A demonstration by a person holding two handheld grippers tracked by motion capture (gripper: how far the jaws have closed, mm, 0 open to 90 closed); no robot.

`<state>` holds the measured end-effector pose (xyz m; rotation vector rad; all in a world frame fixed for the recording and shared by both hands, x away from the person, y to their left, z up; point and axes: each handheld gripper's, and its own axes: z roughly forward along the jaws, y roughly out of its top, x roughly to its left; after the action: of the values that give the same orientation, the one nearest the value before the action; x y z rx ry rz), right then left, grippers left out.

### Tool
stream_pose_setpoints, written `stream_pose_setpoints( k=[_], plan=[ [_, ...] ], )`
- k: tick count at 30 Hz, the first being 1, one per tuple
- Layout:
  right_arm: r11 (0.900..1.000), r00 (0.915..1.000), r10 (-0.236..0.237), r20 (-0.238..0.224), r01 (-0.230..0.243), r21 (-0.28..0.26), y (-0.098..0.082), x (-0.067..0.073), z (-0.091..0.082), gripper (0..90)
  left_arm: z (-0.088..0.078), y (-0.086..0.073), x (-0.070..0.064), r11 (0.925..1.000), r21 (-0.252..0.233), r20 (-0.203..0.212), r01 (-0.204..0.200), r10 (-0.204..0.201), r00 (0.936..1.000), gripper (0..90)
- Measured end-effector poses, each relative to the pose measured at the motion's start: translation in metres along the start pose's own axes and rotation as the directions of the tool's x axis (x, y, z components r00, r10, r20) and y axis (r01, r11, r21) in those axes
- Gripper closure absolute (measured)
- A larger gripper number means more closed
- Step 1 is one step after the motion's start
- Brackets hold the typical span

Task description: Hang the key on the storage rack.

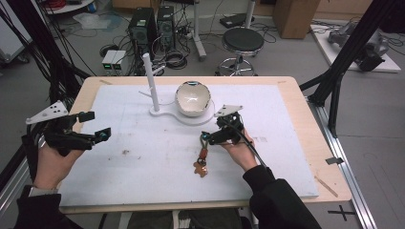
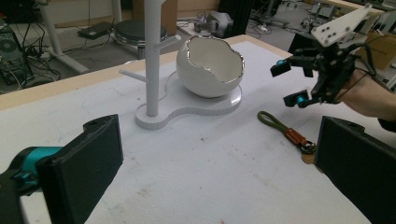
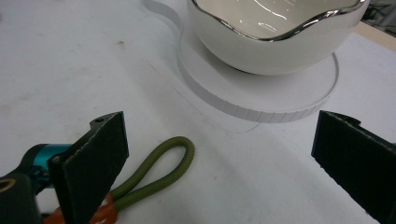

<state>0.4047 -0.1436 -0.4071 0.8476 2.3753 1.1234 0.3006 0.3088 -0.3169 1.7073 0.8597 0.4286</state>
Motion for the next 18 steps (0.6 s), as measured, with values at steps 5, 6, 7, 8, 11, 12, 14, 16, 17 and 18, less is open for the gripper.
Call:
stream_pose_setpoints(
  k=[5, 6, 7, 8, 11, 12, 14, 16, 17, 18],
  plan=[
    [0.998, 0.9993, 0.036, -0.011, -0.036, 0.050, -0.008, -0.002, 0.021, 3.3, 0.003, -0.002, 0.000, 0.9999, 0.011, 0.001, 0.005, -0.005, 1.0000, 1.7],
    [0.998, 0.9993, 0.036, -0.003, -0.036, 0.060, -0.009, -0.002, 0.024, 3.4, 0.004, -0.002, 0.000, 0.9999, 0.012, 0.001, 0.007, -0.007, 1.0000, 1.7],
    [0.997, 0.9995, 0.032, 0.005, -0.032, 0.071, -0.010, -0.002, 0.027, 3.5, 0.005, -0.003, 0.000, 0.9998, 0.016, 0.002, 0.010, -0.010, 0.9999, 1.7],
    [0.996, 0.9995, 0.027, 0.016, -0.028, 0.080, -0.011, -0.002, 0.030, 4.0, 0.005, -0.003, 0.000, 0.9998, 0.016, 0.002, 0.010, -0.010, 0.9999, 1.7],
    [0.993, 0.9985, 0.051, 0.020, -0.053, 0.102, -0.014, -0.003, 0.035, 5.9, 0.006, -0.004, 0.000, 0.9998, 0.020, 0.002, 0.010, -0.010, 0.9999, 1.7],
    [0.993, 0.9985, 0.051, 0.020, -0.053, 0.102, -0.014, -0.003, 0.035, 5.9, 0.005, -0.004, 0.000, 0.9998, 0.018, 0.003, 0.010, -0.010, 0.9999, 1.7],
    [0.993, 0.9985, 0.049, 0.024, -0.052, 0.110, -0.015, -0.002, 0.036, 7.7, 0.005, -0.004, 0.001, 0.9998, 0.017, 0.001, 0.008, -0.008, 1.0000, 1.7],
    [0.992, 0.9991, 0.038, 0.021, -0.040, 0.119, -0.015, -0.001, 0.036, 21.3, 0.005, -0.004, 0.001, 0.9998, 0.018, 0.001, 0.011, -0.011, 0.9999, 1.7],
    [0.991, 0.9991, 0.035, 0.022, -0.038, 0.131, -0.015, 0.001, 0.035, 28.4, 0.006, -0.004, 0.001, 0.9997, 0.021, -0.001, 0.012, -0.012, 0.9999, 1.7],
    [0.989, 0.9989, 0.044, 0.014, -0.045, 0.144, -0.015, 0.001, 0.036, 36.9, 0.006, -0.004, 0.001, 0.9997, 0.021, -0.001, 0.012, -0.012, 0.9999, 1.7]
  ],
)
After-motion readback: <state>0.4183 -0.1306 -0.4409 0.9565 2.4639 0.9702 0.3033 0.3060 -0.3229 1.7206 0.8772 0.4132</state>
